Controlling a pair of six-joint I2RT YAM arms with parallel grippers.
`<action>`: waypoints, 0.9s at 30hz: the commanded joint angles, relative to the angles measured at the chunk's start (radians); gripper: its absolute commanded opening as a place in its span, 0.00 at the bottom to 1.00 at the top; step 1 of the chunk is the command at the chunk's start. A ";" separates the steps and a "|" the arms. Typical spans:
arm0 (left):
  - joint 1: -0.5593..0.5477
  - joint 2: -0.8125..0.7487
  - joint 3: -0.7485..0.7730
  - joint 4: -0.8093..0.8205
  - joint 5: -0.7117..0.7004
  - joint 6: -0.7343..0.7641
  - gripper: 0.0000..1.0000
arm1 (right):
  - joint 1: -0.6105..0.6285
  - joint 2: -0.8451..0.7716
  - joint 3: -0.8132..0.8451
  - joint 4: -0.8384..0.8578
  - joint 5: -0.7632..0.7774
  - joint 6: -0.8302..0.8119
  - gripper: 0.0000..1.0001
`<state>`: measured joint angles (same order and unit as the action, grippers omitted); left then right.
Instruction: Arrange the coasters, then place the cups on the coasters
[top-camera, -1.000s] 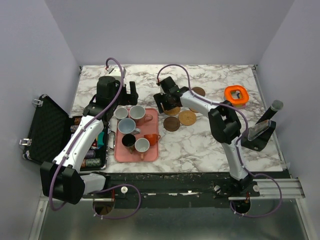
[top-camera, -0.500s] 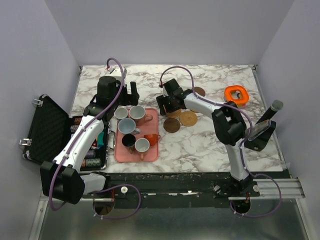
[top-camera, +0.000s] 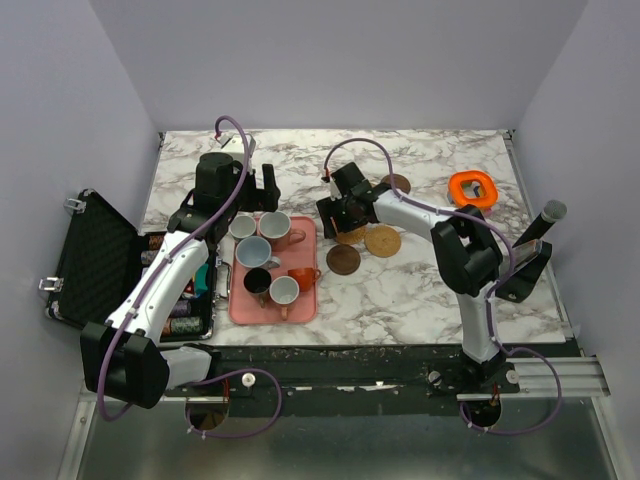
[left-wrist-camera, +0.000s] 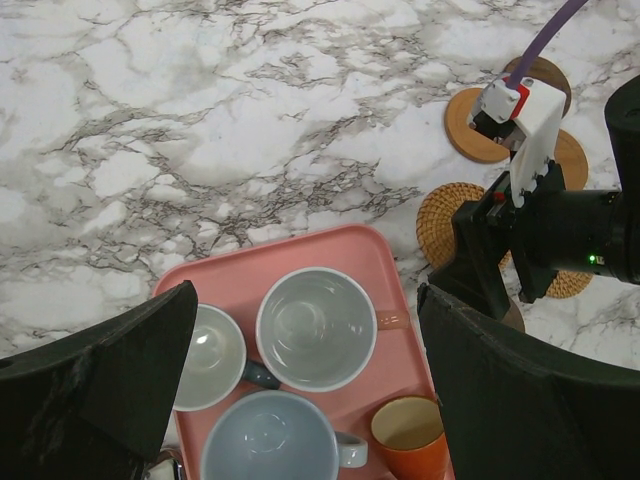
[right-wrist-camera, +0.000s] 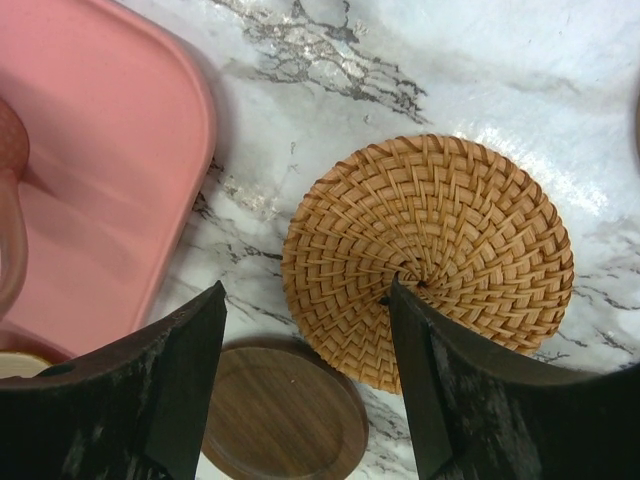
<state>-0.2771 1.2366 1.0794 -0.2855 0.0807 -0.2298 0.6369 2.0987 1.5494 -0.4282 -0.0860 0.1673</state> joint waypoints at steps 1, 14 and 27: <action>-0.008 0.003 -0.006 0.005 0.016 -0.005 0.99 | 0.009 0.009 0.053 -0.105 -0.038 -0.006 0.74; -0.013 0.001 -0.006 0.005 0.013 -0.003 0.99 | 0.009 -0.218 0.022 -0.170 0.075 0.009 0.83; -0.022 -0.002 -0.003 -0.003 0.013 -0.017 0.99 | -0.016 -0.425 -0.383 -0.225 0.367 0.172 0.79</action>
<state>-0.2905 1.2366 1.0794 -0.2859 0.0807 -0.2348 0.6346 1.6855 1.2350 -0.6029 0.1764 0.2794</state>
